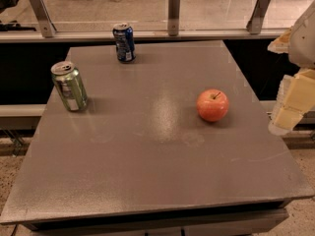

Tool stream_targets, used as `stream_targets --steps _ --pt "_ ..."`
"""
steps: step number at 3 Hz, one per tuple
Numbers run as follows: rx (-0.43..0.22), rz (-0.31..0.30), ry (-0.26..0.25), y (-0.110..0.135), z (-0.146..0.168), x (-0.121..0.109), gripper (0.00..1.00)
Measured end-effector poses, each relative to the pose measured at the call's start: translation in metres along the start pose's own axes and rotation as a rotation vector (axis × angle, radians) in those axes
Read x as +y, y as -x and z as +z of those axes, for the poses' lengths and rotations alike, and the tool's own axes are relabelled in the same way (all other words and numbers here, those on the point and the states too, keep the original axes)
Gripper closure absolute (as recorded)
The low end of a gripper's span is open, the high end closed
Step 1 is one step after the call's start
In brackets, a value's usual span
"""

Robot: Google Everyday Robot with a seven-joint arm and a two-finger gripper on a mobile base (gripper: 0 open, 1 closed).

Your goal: Pick apple

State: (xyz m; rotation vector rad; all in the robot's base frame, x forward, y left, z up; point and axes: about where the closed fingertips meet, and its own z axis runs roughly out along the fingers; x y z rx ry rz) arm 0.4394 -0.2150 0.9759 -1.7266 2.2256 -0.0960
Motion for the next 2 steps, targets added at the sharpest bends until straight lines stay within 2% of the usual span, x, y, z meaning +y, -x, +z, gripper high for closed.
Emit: stream_targets --steps 1,2 --pt "-0.004 -0.003 0.000 0.002 0.001 -0.001 0.00" --pt "-0.050 0.005 0.022 0.008 0.034 -0.008 0.00"
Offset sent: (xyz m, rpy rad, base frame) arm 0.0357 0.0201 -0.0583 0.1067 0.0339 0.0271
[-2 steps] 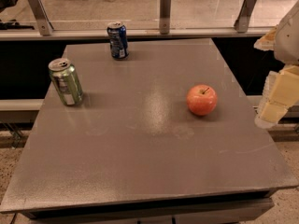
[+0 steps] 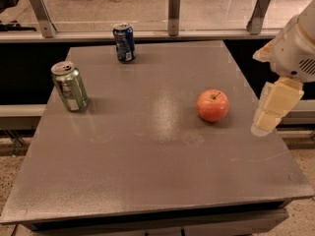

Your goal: Pick apple

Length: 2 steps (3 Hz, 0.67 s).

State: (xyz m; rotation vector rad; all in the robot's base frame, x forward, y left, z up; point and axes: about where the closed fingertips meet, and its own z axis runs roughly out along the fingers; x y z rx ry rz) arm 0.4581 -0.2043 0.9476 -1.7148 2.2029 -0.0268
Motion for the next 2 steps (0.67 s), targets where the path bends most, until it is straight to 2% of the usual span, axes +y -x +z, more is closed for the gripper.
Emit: stream_targets --steps 2 --pt "-0.076 0.045 0.004 0.006 0.058 -0.025 0.00"
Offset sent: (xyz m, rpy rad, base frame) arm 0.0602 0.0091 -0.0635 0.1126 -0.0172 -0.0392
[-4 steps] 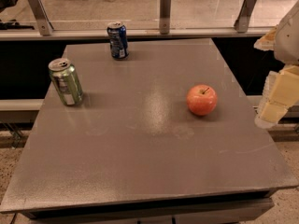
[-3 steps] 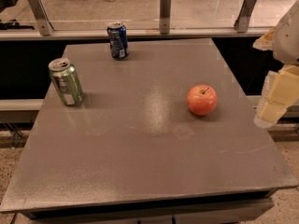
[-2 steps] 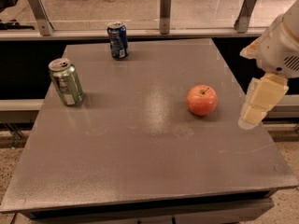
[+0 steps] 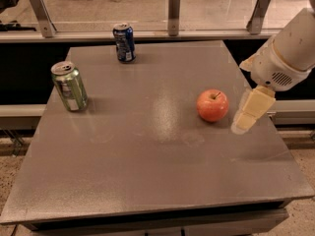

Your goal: Pick apple

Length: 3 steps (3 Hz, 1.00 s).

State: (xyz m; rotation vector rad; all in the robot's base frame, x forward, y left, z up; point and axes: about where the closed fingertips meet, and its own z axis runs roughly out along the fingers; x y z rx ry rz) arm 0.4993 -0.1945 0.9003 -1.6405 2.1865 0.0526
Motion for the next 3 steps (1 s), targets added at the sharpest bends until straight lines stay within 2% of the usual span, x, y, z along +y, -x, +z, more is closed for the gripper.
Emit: stream_targets --steps 1,3 --pt "-0.046 0.031 0.009 0.007 0.023 -0.009 0.00" --pt "-0.090 0.055 0.049 0.021 0.047 -0.007 0.00"
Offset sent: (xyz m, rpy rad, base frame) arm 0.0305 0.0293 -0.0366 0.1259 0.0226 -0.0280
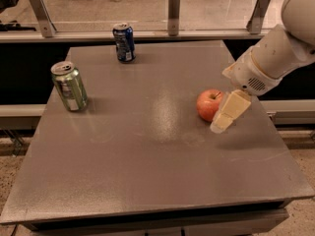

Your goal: Pick apple

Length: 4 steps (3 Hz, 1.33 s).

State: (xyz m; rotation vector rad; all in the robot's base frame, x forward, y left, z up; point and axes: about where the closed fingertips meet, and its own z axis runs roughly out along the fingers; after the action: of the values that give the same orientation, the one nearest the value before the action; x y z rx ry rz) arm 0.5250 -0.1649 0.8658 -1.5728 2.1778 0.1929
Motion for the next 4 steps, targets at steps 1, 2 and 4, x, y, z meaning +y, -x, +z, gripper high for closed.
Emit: stream_targets --steps 1,2,4 --pt "0.002 0.000 0.031 0.005 0.011 0.003 0.03" --pt "0.009 -0.004 0.047 0.007 0.015 0.005 0.26" --pt "0.026 -0.025 0.063 0.018 0.000 0.006 0.80"
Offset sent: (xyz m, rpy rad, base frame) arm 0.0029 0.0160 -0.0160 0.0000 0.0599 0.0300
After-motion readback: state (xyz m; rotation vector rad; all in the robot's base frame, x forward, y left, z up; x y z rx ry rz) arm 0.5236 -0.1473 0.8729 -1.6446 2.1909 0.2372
